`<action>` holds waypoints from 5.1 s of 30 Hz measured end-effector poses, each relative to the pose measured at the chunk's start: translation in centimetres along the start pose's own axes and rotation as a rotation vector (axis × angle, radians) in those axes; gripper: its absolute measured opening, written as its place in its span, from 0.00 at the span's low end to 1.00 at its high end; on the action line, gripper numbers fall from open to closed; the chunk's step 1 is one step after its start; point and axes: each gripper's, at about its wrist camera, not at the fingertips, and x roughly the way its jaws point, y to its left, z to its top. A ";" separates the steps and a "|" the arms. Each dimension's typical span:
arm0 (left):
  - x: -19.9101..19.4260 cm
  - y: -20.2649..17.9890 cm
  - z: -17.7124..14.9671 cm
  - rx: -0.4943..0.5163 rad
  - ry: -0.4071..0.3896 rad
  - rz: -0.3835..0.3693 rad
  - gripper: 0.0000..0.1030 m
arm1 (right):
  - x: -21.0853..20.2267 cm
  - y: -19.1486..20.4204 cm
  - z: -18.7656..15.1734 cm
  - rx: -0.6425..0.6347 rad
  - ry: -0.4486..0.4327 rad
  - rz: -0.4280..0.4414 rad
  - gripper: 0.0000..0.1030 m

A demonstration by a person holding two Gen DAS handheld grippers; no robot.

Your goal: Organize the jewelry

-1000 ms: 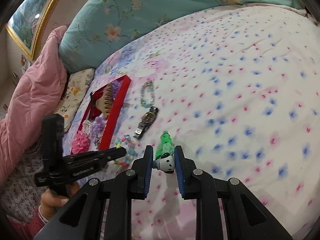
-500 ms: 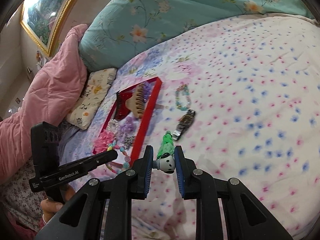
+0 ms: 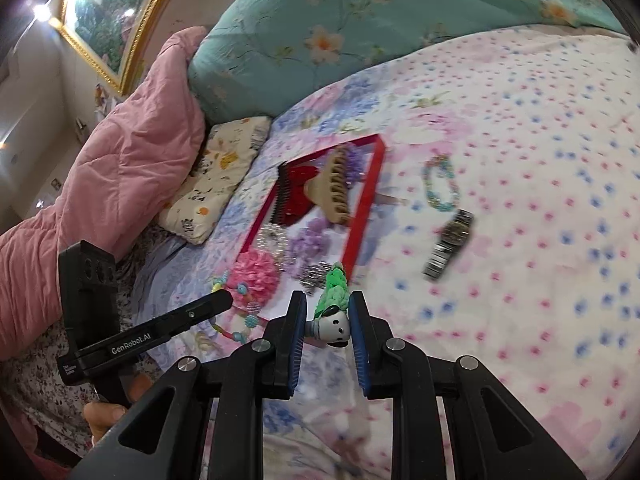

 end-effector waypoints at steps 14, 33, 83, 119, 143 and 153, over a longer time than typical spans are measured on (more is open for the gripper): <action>-1.4 4.1 0.9 -0.071 -0.038 0.025 0.06 | 3.9 3.5 0.7 -0.045 0.050 0.060 0.21; 1.6 10.2 2.5 -0.221 -0.006 -0.040 0.06 | 11.9 3.5 0.1 -0.051 0.207 0.056 0.21; 4.6 12.0 3.0 -0.225 0.060 0.063 0.37 | 14.9 4.2 0.2 -0.169 0.256 -0.079 0.30; -3.1 7.0 -1.5 -0.191 -0.011 0.218 0.82 | 2.8 1.2 1.0 0.053 -0.100 -0.033 0.93; -7.5 3.2 -0.1 0.036 -0.067 0.486 1.00 | -0.8 11.7 1.5 -0.413 -0.044 -0.206 1.00; -4.6 4.4 -1.0 0.021 0.005 0.518 1.00 | 3.8 9.8 -0.2 -0.381 0.079 -0.259 1.00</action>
